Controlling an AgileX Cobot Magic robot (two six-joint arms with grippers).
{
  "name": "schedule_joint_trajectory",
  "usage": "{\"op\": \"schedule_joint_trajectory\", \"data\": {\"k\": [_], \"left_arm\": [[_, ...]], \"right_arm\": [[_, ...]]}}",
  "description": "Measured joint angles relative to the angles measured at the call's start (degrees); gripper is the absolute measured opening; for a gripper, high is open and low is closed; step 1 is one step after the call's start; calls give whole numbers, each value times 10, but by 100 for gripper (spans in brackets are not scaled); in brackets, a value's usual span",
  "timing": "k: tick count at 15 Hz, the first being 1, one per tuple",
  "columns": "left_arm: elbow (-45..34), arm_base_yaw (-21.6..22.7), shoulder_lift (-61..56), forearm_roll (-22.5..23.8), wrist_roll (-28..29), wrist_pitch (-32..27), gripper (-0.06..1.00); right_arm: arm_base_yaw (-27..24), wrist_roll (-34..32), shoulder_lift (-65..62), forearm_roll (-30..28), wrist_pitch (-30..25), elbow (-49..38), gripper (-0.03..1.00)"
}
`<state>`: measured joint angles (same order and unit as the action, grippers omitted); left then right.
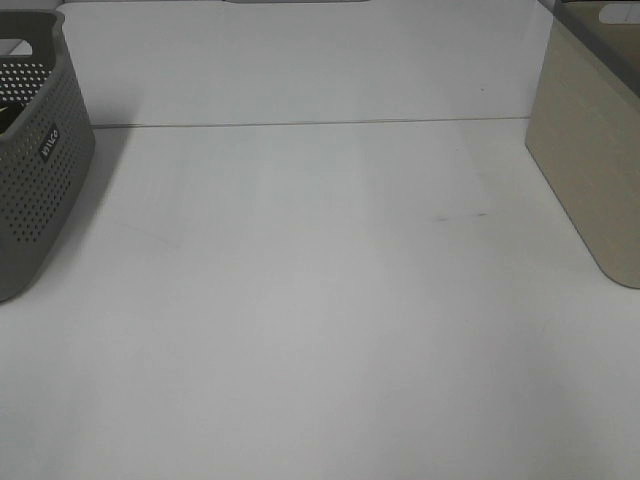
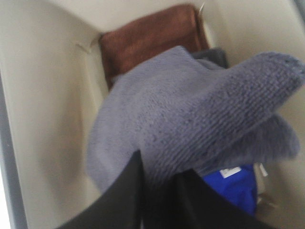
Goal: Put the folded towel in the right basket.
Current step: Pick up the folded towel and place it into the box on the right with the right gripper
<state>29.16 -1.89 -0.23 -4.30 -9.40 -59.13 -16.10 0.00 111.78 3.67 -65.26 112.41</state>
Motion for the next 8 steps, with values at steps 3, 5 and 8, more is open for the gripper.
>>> {"op": "schedule_joint_trajectory", "data": {"k": [3, 5, 8], "left_arm": [[0, 0, 0, 0, 0, 0, 99], [0, 0, 0, 0, 0, 0, 99], [0, 0, 0, 0, 0, 0, 99]], "right_arm": [[0, 0, 22, 8, -5, 0, 61], [1, -6, 19, 22, -5, 0, 74], [7, -5, 2, 96, -18, 0, 77]]}}
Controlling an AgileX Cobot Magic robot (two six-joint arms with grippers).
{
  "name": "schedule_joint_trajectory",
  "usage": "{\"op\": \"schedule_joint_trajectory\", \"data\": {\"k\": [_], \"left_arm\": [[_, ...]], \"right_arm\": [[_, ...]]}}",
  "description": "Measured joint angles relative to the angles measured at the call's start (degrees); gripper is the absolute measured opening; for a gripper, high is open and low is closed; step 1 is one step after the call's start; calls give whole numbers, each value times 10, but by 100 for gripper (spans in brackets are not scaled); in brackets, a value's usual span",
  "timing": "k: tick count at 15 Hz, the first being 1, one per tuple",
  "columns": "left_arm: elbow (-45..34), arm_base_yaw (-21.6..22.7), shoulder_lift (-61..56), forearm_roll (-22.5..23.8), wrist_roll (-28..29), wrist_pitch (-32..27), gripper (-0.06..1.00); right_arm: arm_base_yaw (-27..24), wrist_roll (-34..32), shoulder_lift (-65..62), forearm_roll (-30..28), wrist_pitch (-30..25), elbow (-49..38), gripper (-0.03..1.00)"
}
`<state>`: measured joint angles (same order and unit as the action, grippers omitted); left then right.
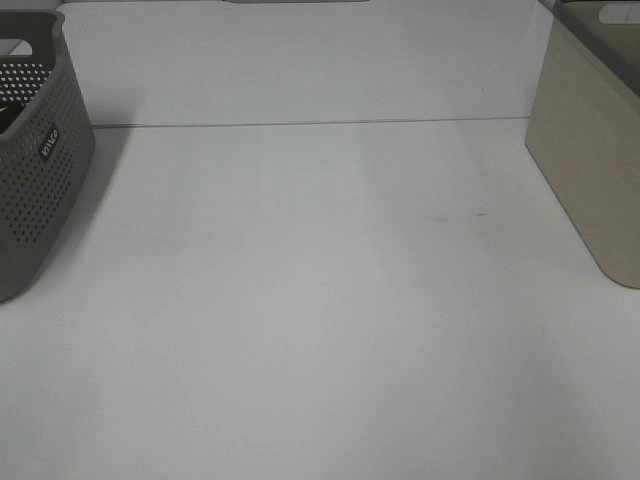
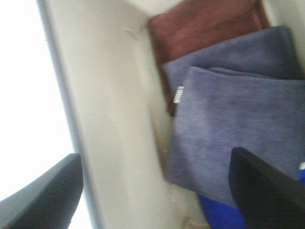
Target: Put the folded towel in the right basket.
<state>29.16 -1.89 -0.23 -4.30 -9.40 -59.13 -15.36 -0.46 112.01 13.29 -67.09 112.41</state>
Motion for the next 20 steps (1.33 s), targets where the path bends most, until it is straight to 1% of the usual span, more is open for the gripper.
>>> {"op": "schedule_joint_trajectory", "data": {"k": [1, 2, 3, 7, 10, 13, 15, 16, 17, 18, 19, 20], "left_arm": [[0, 0, 0, 0, 0, 0, 99], [0, 0, 0, 0, 0, 0, 99], [0, 0, 0, 0, 0, 0, 99], [0, 0, 0, 0, 0, 0, 99], [0, 0, 0, 0, 0, 0, 99], [0, 0, 0, 0, 0, 0, 99], [0, 0, 0, 0, 0, 0, 99], [0, 0, 0, 0, 0, 0, 99], [0, 0, 0, 0, 0, 0, 99], [0, 0, 0, 0, 0, 0, 99], [0, 0, 0, 0, 0, 0, 99], [0, 0, 0, 0, 0, 0, 99]], "right_arm": [[30, 15, -16, 7, -10, 0, 77], [42, 19, -21, 7, -13, 0, 78], [64, 22, -29, 1, -17, 0, 78], [148, 21, -59, -46, -26, -5, 78], [191, 15, -124, -69, -26, -56, 78], [195, 0, -218, -105, -26, -156, 78], [195, -5, -299, -133, -26, -261, 78], [195, -6, -345, -136, -26, -310, 78], [195, -7, -435, -136, -26, -416, 78], [195, -7, -477, -133, -26, -462, 78], [195, -7, -497, -133, -26, -484, 78], [195, -7, -548, -133, -26, -536, 78]]}}
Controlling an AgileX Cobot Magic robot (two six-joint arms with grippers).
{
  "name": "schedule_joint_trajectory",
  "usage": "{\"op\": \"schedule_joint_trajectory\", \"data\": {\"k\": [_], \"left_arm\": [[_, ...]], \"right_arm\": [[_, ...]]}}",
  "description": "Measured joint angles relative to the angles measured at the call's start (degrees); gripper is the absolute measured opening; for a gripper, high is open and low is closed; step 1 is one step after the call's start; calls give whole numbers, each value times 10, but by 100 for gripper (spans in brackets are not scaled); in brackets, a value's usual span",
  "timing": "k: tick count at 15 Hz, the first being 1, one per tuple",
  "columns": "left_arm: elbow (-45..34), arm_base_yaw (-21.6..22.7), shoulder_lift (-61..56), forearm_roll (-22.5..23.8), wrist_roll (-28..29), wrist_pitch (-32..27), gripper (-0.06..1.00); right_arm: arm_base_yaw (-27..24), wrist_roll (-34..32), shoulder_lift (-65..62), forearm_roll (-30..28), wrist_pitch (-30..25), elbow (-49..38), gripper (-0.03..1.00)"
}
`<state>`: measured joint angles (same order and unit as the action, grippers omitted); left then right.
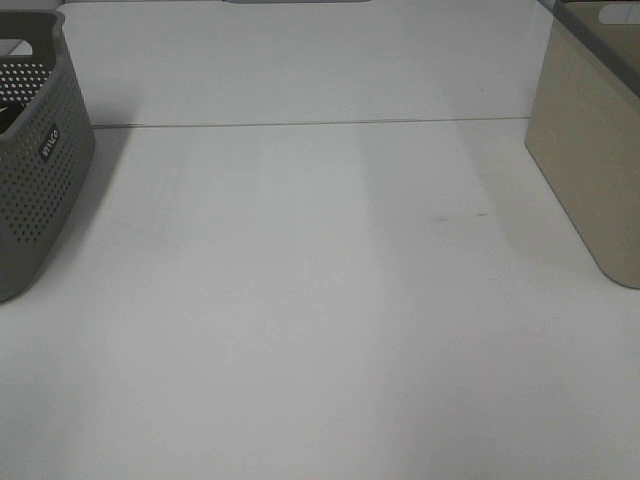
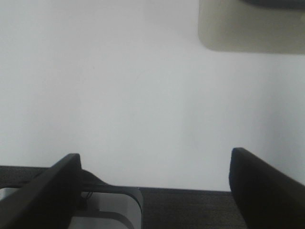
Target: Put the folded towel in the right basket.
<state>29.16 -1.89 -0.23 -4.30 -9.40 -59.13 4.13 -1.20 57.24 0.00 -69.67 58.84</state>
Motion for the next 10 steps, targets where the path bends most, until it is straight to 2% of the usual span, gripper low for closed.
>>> {"op": "schedule_joint_trajectory", "data": {"k": [6, 10], "left_arm": [[0, 0, 0, 0, 0, 0, 99], [0, 0, 0, 0, 0, 0, 99]], "right_arm": [[0, 0, -374, 0, -6, -260, 78], [0, 0, -559, 15, 21, -269, 78]]}}
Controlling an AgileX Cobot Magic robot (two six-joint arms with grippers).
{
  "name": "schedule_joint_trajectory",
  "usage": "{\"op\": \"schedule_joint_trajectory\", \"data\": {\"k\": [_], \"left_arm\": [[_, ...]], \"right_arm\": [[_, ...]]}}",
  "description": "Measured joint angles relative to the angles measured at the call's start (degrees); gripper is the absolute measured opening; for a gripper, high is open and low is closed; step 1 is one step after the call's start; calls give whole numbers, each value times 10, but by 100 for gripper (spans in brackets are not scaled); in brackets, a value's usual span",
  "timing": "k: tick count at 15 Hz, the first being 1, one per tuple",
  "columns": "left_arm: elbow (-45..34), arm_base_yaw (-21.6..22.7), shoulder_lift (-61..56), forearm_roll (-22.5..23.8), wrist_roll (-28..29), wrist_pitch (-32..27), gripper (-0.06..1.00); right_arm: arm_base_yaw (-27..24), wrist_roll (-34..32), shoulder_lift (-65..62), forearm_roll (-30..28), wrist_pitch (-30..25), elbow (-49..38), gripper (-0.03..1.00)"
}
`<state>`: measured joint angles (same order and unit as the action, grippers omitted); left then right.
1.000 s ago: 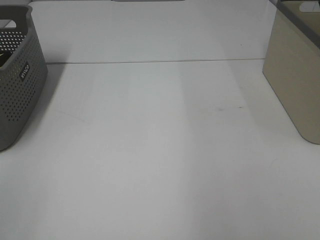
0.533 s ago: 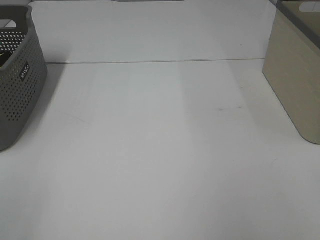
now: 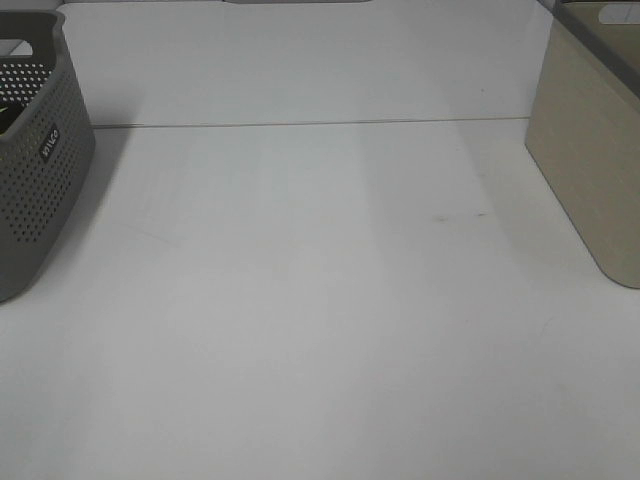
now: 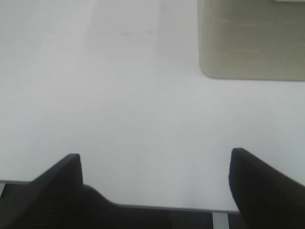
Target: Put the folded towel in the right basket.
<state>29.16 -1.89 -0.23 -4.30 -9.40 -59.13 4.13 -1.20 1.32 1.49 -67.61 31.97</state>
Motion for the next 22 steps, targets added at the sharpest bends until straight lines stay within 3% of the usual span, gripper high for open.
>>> {"op": "schedule_joint_trajectory", "data": {"k": [4, 14, 17, 22], "left_arm": [[0, 0, 0, 0, 0, 0, 99], [0, 0, 0, 0, 0, 0, 99], [0, 0, 0, 0, 0, 0, 99], [0, 0, 0, 0, 0, 0, 99]], "right_arm": [[0, 2, -2, 1, 57, -22, 78], [-1, 2, 6, 1, 68, -26, 78], [-28, 2, 6, 0, 69, -26, 78], [-32, 2, -15, 1, 69, -26, 78]]}}
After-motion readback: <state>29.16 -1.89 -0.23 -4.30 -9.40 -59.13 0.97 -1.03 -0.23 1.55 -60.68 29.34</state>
